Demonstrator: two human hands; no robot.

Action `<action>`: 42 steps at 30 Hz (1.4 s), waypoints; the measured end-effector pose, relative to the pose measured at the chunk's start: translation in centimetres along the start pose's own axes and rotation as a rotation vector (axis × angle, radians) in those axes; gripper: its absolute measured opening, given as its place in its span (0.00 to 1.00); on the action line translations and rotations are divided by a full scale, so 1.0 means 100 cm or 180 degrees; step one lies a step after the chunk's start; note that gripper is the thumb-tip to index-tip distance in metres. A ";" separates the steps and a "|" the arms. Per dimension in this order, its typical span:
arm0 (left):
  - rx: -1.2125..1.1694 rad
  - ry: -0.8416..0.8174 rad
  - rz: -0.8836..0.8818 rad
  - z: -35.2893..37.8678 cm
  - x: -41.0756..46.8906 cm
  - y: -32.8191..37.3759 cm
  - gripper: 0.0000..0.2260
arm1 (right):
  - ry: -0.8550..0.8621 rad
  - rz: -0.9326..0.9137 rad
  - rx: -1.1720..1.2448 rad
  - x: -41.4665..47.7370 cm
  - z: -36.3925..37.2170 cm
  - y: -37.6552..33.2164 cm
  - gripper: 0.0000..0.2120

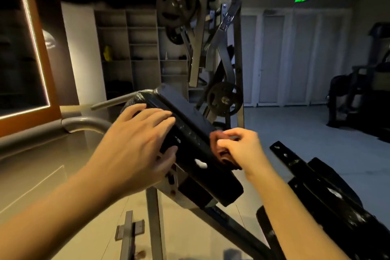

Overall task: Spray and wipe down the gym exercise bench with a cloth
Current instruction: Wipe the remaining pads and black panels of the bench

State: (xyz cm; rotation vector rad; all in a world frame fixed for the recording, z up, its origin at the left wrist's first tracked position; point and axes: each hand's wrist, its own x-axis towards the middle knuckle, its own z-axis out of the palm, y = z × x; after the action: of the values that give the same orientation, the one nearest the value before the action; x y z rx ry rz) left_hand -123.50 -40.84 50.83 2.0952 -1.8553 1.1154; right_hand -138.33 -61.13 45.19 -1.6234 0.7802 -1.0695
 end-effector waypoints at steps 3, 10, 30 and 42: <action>-0.0044 0.0232 -0.0077 -0.001 -0.009 -0.013 0.26 | -0.0243 -0.0341 0.0210 0.002 0.032 -0.033 0.10; -0.0002 0.0573 -0.0330 0.008 -0.017 -0.018 0.25 | -0.0229 -0.0728 0.0966 0.012 0.024 -0.036 0.11; 0.0040 0.0571 -0.0475 0.021 -0.038 0.002 0.23 | -0.0885 -0.1800 0.0421 -0.016 0.051 -0.048 0.11; -0.0029 0.0633 -0.0502 0.021 -0.040 0.003 0.23 | -0.1129 -0.1098 0.0016 -0.057 -0.025 -0.015 0.13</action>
State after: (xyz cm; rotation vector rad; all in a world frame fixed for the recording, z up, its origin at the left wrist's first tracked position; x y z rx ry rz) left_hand -122.77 -38.83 46.84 2.0027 -1.5747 1.2234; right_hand -142.91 -56.64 45.29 -1.9193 0.2682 -0.9740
